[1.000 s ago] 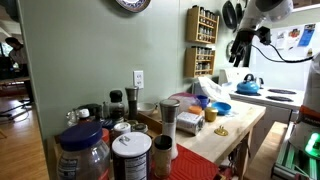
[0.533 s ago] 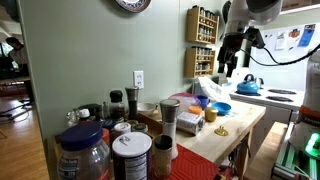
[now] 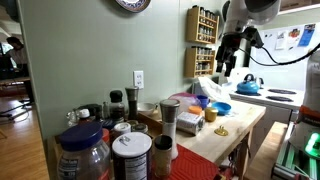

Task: Put the white can in the wooden tray on the left

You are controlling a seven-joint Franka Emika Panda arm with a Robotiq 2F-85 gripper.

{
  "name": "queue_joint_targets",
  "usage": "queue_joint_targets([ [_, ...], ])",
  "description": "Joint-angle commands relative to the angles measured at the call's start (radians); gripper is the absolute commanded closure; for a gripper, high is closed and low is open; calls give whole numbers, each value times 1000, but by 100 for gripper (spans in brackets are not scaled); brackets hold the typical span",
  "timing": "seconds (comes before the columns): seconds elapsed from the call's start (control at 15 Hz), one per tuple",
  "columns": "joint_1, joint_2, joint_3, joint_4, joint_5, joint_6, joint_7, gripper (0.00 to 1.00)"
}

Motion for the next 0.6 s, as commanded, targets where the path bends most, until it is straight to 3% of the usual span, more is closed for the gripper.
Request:
queue_joint_targets([
  [0.0, 18, 37, 10, 4, 59, 25, 45, 0],
  [0.27, 14, 130, 103, 5, 181, 80, 268, 0],
  [0.53, 19, 255, 190, 3, 285, 236, 449, 0],
])
